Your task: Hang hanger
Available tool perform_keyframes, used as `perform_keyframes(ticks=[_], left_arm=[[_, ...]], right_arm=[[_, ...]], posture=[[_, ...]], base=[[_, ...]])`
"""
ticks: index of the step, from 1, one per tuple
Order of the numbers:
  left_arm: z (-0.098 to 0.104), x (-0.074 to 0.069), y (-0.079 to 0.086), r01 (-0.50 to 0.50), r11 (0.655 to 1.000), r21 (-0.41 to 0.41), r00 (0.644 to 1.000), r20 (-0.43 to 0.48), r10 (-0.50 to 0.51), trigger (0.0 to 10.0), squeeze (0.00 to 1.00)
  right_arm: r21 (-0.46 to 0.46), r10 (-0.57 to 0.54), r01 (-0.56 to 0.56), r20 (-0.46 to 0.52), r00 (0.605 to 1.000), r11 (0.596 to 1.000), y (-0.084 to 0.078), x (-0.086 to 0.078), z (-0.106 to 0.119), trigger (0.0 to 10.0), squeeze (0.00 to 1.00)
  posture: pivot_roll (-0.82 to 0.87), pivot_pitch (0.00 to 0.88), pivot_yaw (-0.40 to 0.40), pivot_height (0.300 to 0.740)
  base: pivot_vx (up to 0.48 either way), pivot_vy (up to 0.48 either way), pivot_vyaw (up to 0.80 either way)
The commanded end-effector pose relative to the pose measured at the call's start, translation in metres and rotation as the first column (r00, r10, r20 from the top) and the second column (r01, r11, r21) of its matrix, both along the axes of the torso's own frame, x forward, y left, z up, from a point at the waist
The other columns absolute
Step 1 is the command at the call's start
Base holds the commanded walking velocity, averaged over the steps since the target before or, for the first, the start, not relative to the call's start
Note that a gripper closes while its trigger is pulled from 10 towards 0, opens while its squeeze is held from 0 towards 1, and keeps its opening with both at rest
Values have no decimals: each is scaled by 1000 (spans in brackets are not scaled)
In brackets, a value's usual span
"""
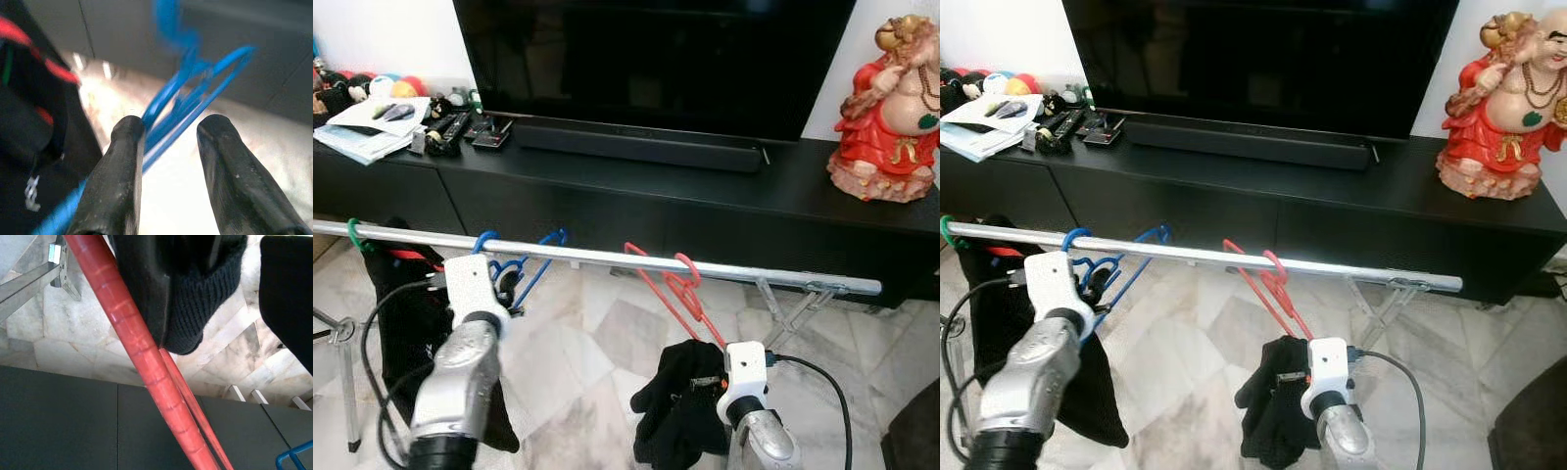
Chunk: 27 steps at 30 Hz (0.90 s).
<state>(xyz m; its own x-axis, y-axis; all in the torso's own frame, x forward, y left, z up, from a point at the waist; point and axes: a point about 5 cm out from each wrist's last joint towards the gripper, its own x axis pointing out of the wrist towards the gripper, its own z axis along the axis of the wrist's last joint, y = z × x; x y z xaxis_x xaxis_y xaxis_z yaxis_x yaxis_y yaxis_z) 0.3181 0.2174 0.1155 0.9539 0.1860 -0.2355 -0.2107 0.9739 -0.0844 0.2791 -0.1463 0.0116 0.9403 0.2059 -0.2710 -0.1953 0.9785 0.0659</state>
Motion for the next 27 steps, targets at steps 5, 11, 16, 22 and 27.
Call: perform_keyframes(ticks=[5,11,16,22,27], left_arm=[[0,2,7,16,1000,0,1000,-26,-16,10000,0],[4,3,-3,111,994,13,994,-17,-110,10000,0],[7,4,-10,161,987,15,987,-13,-161,10000,0],[13,7,-7,170,985,32,985,-3,-170,10000,0],[17,7,-7,170,985,20,985,-3,-170,10000,0]], right_arm=[[-5,10,-10,14,1000,1000,3,2,1,10000,0],[-6,11,-11,9,1000,1000,3,2,0,10000,0],[-7,12,-12,5,1000,1000,3,1,-1,10000,0],[-6,14,-14,0,1000,1000,2,1,-3,10000,0],[-5,15,-15,-3,1000,1000,2,0,-3,10000,0]], posture=[[-9,105,23,740],[-8,110,21,740],[-7,112,20,740],[-3,115,19,740],[-3,116,18,740]], base=[[0,0,0],[0,0,0],[0,0,0],[0,0,0],[0,0,0]])
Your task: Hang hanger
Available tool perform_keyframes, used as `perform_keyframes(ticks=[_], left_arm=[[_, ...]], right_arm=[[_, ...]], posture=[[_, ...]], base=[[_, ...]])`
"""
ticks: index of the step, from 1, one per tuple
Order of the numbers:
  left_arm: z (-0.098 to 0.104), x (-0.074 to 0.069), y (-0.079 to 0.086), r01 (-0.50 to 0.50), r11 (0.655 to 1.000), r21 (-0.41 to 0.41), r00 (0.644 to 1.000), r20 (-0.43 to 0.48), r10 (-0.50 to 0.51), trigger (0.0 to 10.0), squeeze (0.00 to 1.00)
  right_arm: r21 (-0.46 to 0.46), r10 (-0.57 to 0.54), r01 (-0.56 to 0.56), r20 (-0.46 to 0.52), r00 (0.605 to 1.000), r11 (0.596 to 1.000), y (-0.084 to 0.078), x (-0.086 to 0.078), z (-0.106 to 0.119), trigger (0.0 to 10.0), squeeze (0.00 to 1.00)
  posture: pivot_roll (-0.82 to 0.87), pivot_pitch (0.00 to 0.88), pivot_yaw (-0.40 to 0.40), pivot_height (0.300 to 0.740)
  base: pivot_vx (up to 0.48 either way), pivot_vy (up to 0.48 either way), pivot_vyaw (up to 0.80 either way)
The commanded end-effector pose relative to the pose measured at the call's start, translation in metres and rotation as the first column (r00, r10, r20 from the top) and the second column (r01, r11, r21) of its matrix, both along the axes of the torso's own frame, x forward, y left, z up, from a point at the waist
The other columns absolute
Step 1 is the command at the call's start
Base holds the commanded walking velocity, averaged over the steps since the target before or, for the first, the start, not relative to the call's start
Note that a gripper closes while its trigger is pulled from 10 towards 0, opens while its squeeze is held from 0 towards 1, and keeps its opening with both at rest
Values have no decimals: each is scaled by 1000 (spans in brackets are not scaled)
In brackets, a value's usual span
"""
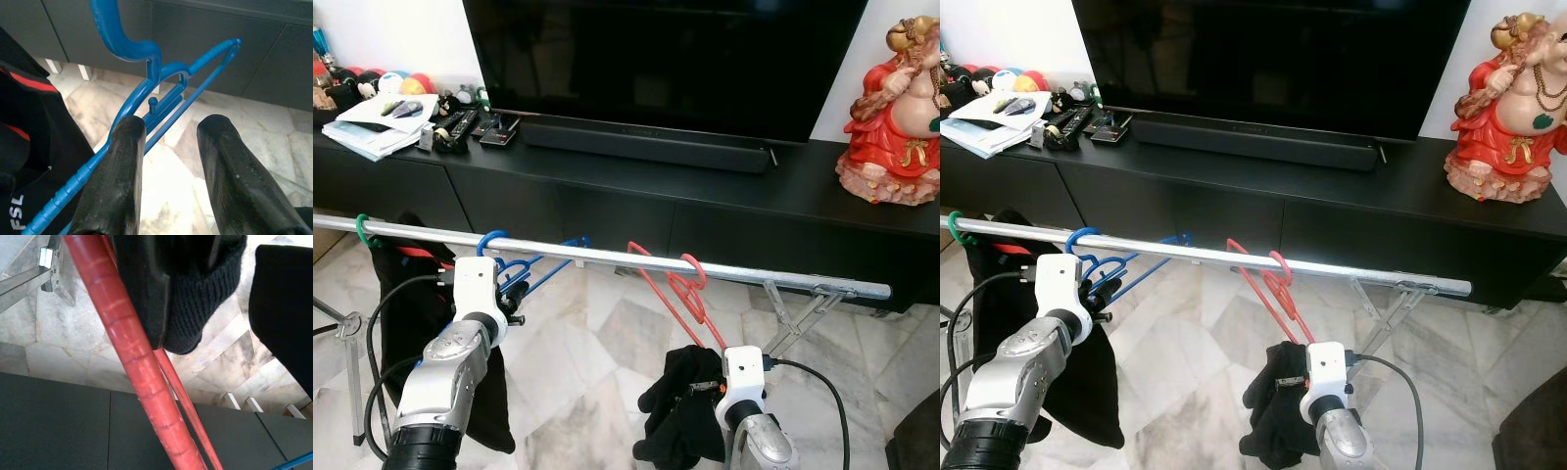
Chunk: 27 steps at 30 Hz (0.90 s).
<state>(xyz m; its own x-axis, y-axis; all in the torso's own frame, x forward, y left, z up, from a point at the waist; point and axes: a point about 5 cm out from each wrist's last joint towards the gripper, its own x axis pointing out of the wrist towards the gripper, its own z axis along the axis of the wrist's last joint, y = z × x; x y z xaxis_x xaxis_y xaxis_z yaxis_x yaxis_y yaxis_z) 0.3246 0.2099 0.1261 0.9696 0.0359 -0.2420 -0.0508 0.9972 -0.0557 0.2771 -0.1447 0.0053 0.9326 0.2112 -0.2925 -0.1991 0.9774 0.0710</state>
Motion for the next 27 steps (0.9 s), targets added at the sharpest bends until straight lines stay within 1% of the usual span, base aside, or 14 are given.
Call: perform_keyframes(ticks=[1,2,3,4,7,14,16,18,23,24,27], left_arm=[[7,1,-1,14,1000,-15,1000,7,-13,10000,0],[8,0,-3,25,999,-20,1000,3,-25,10000,161],[9,0,-3,27,1000,-13,1000,-5,-27,10000,933],[9,0,-4,35,999,-7,999,-12,-35,10000,1000],[9,-2,-5,55,998,31,998,-38,-54,10000,1000],[14,-6,-8,73,997,33,995,-70,-71,10000,1000],[21,-9,-11,101,994,43,992,-79,-97,10000,1000],[24,-11,-11,108,993,55,991,-82,-104,10000,1000],[35,-12,1,54,992,112,997,-62,-47,10000,1000],[35,-11,3,49,992,119,998,-55,-43,10000,0],[33,-10,8,35,990,133,998,-58,-27,10000,0]], right_arm=[[-5,9,-9,20,1000,1000,1,2,3,10000,0],[-6,10,-10,18,1000,1000,1,2,2,10000,0],[-6,10,-10,17,1000,1000,1,2,2,10000,0],[-6,10,-9,16,1000,1000,0,2,2,10000,0],[-7,8,-8,10,1000,1000,0,1,0,10000,0],[-10,7,-7,0,1000,1000,-1,0,-2,10000,0],[-11,7,-7,-1,1000,1000,-2,0,-3,10000,0],[-11,6,-6,-1,1000,1000,-2,0,-3,10000,0],[-12,10,-10,2,1000,1000,0,1,-2,10000,0],[-12,12,-12,4,1000,1000,0,1,-2,10000,0],[-13,16,-16,8,1000,1000,1,1,-1,10000,0]], posture=[[-3,116,18,740],[-3,116,18,740],[-2,118,19,740],[-2,117,19,740],[-4,118,19,740],[-7,119,21,740],[-8,121,21,740],[-5,121,21,740],[1,119,19,740],[1,119,19,740],[-4,117,19,740]], base=[[0,0,0],[0,0,0],[0,0,0],[0,0,0],[0,0,0],[0,0,0],[0,0,0],[0,0,0],[0,0,0],[0,0,0],[0,0,0]])
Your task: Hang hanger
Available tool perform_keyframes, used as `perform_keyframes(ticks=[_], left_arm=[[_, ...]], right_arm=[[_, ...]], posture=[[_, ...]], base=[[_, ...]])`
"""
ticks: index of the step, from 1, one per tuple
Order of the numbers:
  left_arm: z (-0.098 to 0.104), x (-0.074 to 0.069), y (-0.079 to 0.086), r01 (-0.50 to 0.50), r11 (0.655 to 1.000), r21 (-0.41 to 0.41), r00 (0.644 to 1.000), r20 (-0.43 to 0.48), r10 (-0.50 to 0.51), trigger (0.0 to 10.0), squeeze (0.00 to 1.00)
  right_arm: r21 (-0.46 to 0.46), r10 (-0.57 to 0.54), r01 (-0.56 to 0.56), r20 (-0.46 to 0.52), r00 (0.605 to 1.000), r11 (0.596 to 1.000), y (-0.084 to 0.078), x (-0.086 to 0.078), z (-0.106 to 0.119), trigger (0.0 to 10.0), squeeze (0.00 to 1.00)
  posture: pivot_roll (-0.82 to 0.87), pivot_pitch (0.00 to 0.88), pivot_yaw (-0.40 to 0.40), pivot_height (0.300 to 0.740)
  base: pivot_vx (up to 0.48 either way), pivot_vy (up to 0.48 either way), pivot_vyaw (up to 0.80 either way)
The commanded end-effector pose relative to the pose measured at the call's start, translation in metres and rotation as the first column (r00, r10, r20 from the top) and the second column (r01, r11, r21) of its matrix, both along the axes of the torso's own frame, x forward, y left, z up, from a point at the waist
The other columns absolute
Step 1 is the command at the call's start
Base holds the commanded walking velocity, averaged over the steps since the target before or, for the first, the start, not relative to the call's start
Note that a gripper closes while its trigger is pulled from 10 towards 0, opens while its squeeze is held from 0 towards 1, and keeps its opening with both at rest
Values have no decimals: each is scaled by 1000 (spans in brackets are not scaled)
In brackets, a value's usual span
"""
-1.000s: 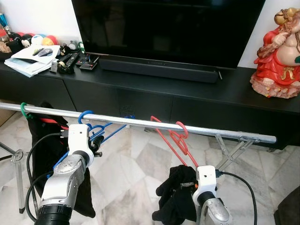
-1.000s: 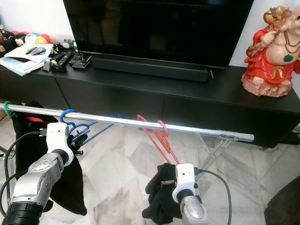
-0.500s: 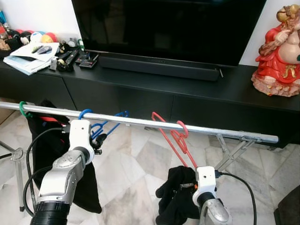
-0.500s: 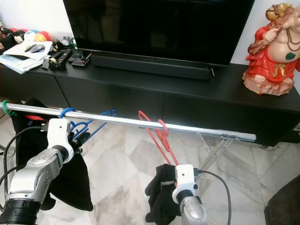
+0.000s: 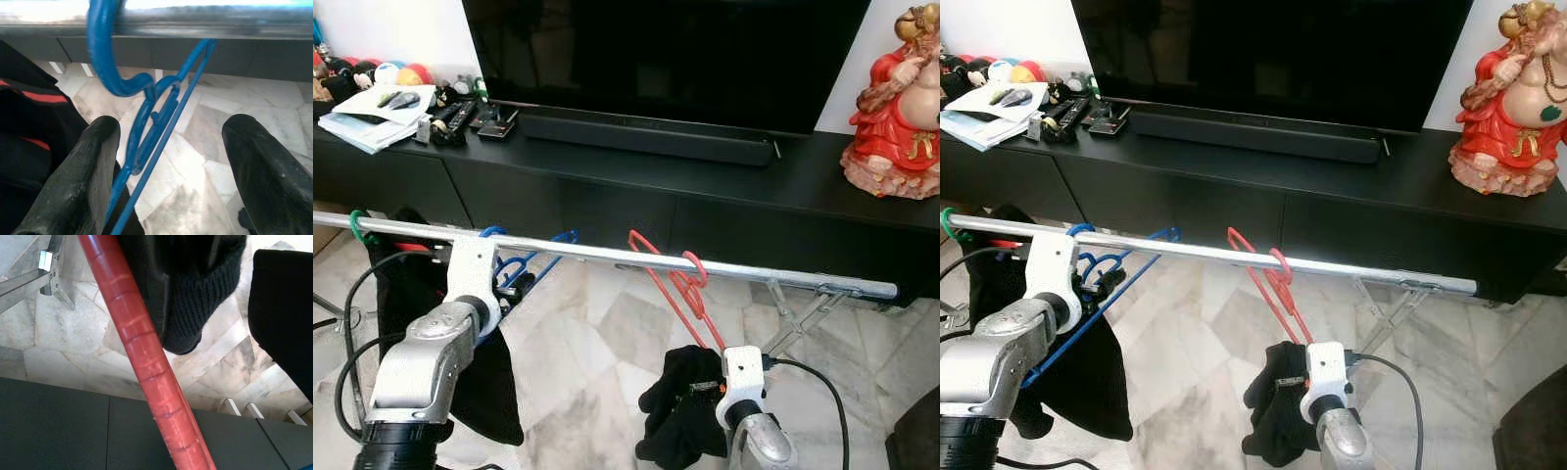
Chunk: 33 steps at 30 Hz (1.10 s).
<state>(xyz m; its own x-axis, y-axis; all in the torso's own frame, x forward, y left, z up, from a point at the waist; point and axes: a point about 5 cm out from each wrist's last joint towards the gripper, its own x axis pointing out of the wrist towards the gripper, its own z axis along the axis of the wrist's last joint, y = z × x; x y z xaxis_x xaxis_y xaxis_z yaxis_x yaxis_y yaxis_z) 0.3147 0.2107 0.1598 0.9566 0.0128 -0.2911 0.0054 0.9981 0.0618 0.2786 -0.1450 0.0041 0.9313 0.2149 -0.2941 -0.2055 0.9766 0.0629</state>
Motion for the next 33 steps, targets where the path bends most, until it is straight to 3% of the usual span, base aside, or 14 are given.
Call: perform_keyframes(ticks=[1,6,13,15,20,26,33], left_arm=[[-2,1,8,-23,1000,10,1000,20,23,10000,0],[-8,2,10,2,1000,15,999,43,-3,10000,0],[-23,1,25,-45,999,8,999,22,45,10000,0],[-32,-1,35,-76,997,-20,997,16,76,10000,0],[-43,0,39,-75,995,-68,997,7,76,10000,0],[-54,3,25,25,989,-144,1000,5,-25,10000,0],[-57,7,15,54,984,-173,998,39,-48,10000,0]], right_arm=[[-6,10,-10,11,1000,1000,2,0,1,10000,0],[-7,9,-9,14,1000,1000,2,0,1,10000,0],[-11,8,-8,15,1000,1000,0,0,1,10000,0],[-12,9,-9,17,1000,1000,0,1,2,10000,0],[-11,11,-11,21,1000,1000,1,2,3,10000,0],[-11,17,-17,33,999,1000,3,3,6,10000,0],[-13,26,-26,38,999,1000,3,3,8,10000,0]], posture=[[-5,117,19,740],[-8,116,20,740],[-11,114,17,740],[-13,109,14,740],[-13,104,12,740],[-22,105,8,740],[-23,108,4,740]], base=[[0,0,0],[0,0,0],[0,0,0],[0,0,0],[0,0,0],[0,0,0],[0,0,0]])
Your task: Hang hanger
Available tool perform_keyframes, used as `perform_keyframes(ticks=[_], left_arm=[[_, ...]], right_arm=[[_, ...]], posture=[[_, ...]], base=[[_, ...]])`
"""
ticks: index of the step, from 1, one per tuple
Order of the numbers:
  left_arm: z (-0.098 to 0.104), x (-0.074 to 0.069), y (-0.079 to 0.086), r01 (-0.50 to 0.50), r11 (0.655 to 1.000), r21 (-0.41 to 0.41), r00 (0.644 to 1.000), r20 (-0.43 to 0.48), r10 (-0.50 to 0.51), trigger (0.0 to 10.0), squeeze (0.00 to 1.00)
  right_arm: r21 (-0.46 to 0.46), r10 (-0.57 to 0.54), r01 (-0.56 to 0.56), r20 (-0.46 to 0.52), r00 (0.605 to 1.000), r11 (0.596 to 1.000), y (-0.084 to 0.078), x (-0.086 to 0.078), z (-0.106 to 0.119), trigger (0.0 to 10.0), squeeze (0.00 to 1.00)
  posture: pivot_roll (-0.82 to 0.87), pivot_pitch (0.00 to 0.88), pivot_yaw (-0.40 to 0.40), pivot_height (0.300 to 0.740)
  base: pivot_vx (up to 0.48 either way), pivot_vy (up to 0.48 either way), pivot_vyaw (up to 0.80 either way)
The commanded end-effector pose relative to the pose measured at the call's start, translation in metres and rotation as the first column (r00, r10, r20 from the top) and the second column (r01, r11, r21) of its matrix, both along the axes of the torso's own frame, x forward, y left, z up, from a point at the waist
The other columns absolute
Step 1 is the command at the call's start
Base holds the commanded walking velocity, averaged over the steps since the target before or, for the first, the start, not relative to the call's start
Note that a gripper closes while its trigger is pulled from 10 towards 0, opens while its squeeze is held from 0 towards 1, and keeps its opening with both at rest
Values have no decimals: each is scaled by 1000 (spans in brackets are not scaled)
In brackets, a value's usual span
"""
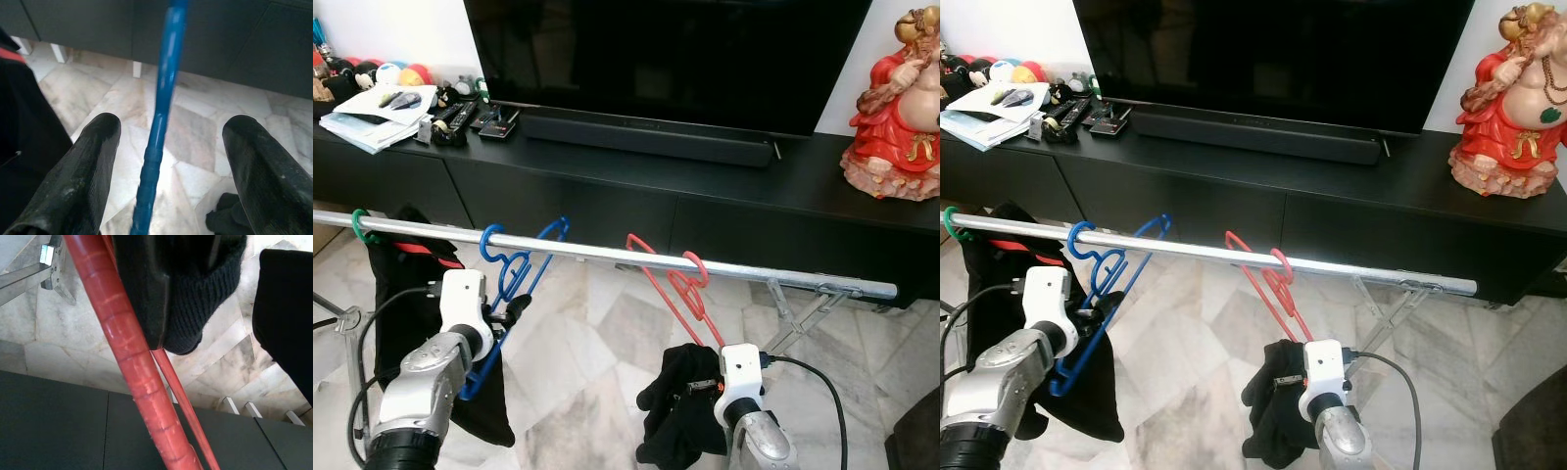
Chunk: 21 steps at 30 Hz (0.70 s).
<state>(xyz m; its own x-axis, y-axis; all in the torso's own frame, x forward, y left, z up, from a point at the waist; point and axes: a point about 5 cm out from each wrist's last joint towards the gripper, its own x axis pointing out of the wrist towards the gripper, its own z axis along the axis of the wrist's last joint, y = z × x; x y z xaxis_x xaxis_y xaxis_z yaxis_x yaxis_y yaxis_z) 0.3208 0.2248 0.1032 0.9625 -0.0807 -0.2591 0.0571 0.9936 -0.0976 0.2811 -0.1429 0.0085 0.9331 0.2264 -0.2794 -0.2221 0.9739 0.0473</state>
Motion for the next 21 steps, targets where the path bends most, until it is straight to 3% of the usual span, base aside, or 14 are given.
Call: perform_keyframes(ticks=[1,4,9,10,11,12,15,21], left_arm=[[1,1,1,-2,1000,-16,1000,14,2,10000,0],[2,3,1,-6,1000,-14,1000,23,7,10000,0],[4,7,12,-137,990,44,990,37,136,10000,0],[5,8,16,-169,982,80,985,49,165,4980,0],[4,9,16,-174,981,82,984,50,171,2078,0],[4,9,16,-184,980,77,982,51,181,1059,0],[3,10,17,-243,965,93,970,50,240,0,0],[0,12,16,-262,960,95,965,40,259,0,0]], right_arm=[[0,11,-11,20,1000,1000,1,1,4,10000,0],[2,11,-11,21,1000,1000,2,0,4,10000,0],[3,7,-7,23,1000,1000,2,-1,4,10000,0],[3,3,-4,22,1000,1000,2,-1,4,10000,0],[4,3,-3,22,1000,1000,2,-1,4,10000,0],[4,3,-3,22,1000,1000,3,-1,4,10000,0],[6,1,-1,20,1000,1000,3,-1,4,10000,0],[5,1,-1,16,1000,1000,3,-2,3,10000,0]], posture=[[-23,109,4,740],[-21,110,4,740],[-21,111,6,740],[-20,111,6,740],[-21,110,6,740],[-21,111,6,740],[-23,111,8,740],[-24,111,9,740]], base=[[0,0,0],[0,0,0],[0,0,0],[0,0,0],[0,0,0],[0,0,0],[0,0,0],[0,0,0]])
